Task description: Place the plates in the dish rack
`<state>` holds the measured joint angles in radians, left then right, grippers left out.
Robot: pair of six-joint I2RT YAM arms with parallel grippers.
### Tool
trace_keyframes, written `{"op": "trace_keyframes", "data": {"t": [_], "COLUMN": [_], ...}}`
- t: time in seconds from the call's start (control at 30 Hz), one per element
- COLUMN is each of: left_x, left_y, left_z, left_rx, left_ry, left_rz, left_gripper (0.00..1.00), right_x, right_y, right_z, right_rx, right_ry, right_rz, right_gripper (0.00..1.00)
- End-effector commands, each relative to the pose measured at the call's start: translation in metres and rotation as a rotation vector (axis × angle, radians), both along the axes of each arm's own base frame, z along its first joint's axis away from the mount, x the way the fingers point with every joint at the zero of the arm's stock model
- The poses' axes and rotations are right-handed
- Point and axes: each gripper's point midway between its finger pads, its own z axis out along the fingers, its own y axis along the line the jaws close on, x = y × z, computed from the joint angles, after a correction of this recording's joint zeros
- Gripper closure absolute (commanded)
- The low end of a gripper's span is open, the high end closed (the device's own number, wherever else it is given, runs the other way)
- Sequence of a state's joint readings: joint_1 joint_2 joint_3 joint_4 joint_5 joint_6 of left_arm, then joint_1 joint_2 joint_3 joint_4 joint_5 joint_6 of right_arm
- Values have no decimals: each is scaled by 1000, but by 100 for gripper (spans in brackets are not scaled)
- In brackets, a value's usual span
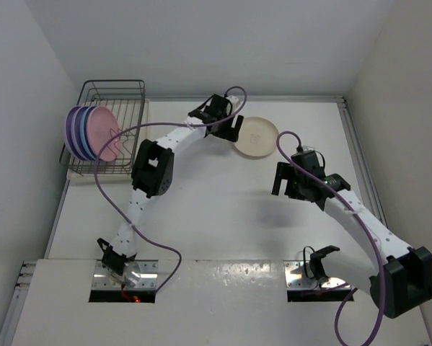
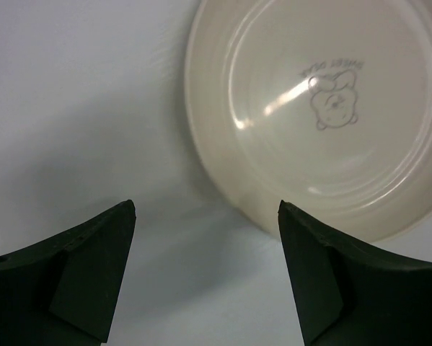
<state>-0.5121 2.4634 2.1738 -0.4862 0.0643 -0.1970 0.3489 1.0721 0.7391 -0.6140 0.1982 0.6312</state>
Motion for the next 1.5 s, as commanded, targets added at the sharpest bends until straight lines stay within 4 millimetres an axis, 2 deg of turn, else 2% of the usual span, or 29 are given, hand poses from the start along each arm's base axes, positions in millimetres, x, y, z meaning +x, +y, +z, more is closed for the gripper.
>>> {"op": "trace_keyframes", "data": {"t": [0.0, 0.13, 0.17, 0.2, 0.27, 0.33, 0.43, 0.47, 0.53, 0.57, 0.67, 0.77, 0.83, 0.87, 0.9, 0.93, 0.97, 1.0, 1.03, 1.07, 1.1, 1.2, 1.23, 1.27, 1.33, 1.37, 1.4, 1.43, 1.47], "left_x": [20, 19, 19, 26, 19, 22, 14, 12, 10, 10, 12, 28, 41, 45, 51, 53, 50, 47, 42, 34, 21, -4, -20, -31, -52, -73, -85, -97, -117], "left_y": [-29, -40, -44, -35, -41, -34, -36, -37, -38, -38, -31, 0, 31, 42, 67, 76, 96, 113, 125, 136, 162, 215, 236, 249, 283, 304, 323, 332, 347], "left_z": [33, 13, 19, 8, -1, -14, -24, -30, -32, -32, -28, 8, 38, 80, 129, 128, 181, 204, 232, 243, 286, 324, 355, 365, 368, 393, 374, 374, 397], "left_rx": [-190, -203, -201, -160, -104, -9, 29, 28, 19, 19, 40, 39, 38, 11, 19, 50, 64, 99, 172, 224, 261, 452, 478, 567, 716, 781, 886, 932, 959], "left_ry": [-58, -29, -46, -58, -65, -98, -82, -71, -54, -54, -64, -103, -133, -192, -279, -283, -378, -425, -493, -517, -593, -653, -702, -713, -690, -733, -674, -671, -722], "left_rz": [29, 24, 26, 76, 104, 141, 122, 114, 116, 116, 153, 222, 260, 270, 290, 281, 317, 332, 305, 305, 361, 423, 469, 462, 536, 581, 625, 652, 714], "left_gripper": [15, 15, 17, 18, 20, 23, 46, 62, 77, 89, 100, 100, 100, 100, 100, 100, 100, 100, 100, 100, 100, 100, 100, 100, 100, 100, 100, 100, 100], "right_x": [-5, -8, -7, -6, -5, -3, -1, -1, 1, 2, 5, 4, 6, 6, 9, 10, 12, 14, 15, 17, 17, 23, 24, 26, 29, 29, 30, 30, 30], "right_y": [-5, -7, -8, -8, -8, -9, -10, -9, -8, -8, -7, -9, -8, -7, -5, -4, 0, 2, 4, 5, 7, 12, 15, 17, 22, 27, 28, 31, 36], "right_z": [-3, -10, -10, -11, -12, -13, -16, -17, -18, -17, -14, -13, -13, -12, -11, -10, -7, -5, -3, 1, 3, 13, 16, 19, 25, 26, 28, 30, 31], "right_rx": [-14, -26, -30, -35, -44, -47, -56, -56, -56, -56, -52, -56, -50, -40, -24, -18, -2, 8, 15, 20, 24, 29, 32, 36, 49, 52, 58, 62, 69], "right_ry": [6, 29, 27, 32, 34, 43, 53, 55, 61, 60, 54, 51, 33, 27, 11, 6, -12, -16, -22, -39, -42, -78, -90, -100, -126, -132, -140, -148, -156], "right_rz": [-9, -9, -2, -6, 0, -1, 2, 7, 9, 10, 12, 7, 3, 3, -5, -11, 0, 3, 6, 9, 12, 29, 37, 41, 50, 61, 61, 69, 73], "right_gripper": [0, 0, 0, 0, 0, 0, 0, 0, 0, 0, 0, 0, 0, 0, 0, 0, 0, 0, 0, 0, 0, 0, 0, 0, 0, 0, 0, 0, 0]}}
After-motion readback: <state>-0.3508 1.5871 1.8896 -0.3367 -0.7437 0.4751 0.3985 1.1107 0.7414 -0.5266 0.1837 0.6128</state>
